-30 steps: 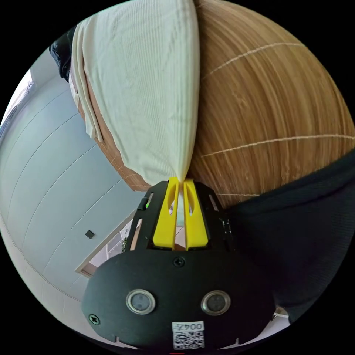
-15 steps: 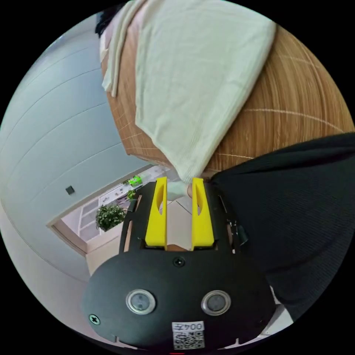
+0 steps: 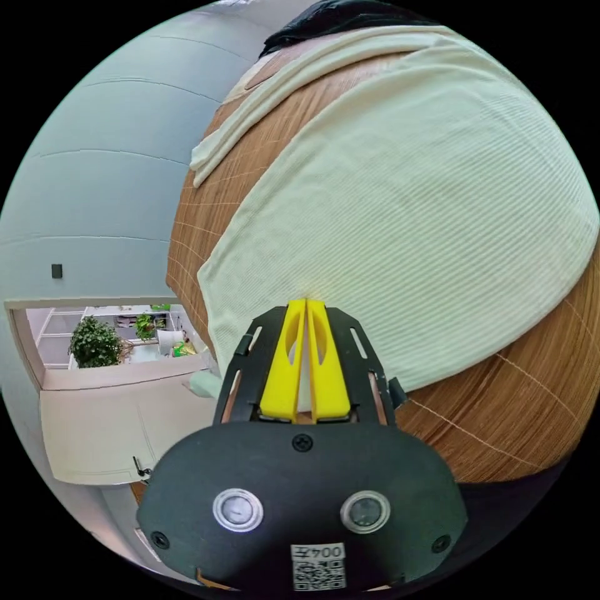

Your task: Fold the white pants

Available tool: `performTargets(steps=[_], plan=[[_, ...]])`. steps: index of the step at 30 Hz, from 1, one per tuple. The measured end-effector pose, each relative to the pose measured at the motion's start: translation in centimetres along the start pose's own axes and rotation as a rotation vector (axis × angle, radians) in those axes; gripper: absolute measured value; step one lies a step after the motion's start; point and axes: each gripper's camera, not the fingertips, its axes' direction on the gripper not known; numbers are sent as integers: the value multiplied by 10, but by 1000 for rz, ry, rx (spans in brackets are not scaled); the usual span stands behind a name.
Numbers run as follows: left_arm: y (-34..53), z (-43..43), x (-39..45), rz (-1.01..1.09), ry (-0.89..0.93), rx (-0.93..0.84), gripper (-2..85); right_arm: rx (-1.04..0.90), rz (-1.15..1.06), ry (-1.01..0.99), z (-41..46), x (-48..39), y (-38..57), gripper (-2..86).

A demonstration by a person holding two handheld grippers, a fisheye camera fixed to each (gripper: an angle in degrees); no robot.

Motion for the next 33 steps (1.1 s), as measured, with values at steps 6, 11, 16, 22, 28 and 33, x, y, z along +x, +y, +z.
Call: performTargets(steps=[6, 11, 16, 22, 28, 33], plan=[[5, 16, -62, -76, 248, -17, 7, -190, 43, -111, 62, 34, -110, 86], [8, 27, -87, -114, 318, -14, 7, -186, -62, 59, 123, 32, -206, 134], [10, 29, -91, -104, 298, -11, 4, -196, -247, 279, 174, 14, -260, 129], [8, 34, -105, -130, 314, -2, 3, -296, -303, 412, 212, 17, -285, 40], [9, 34, -117, -156, 321, -4, 5, -300, -369, 384, 194, -9, -271, 2], [7, 32, -118, -143, 299, -10, 6, -280, -464, 244, 165, -59, -230, 2]])
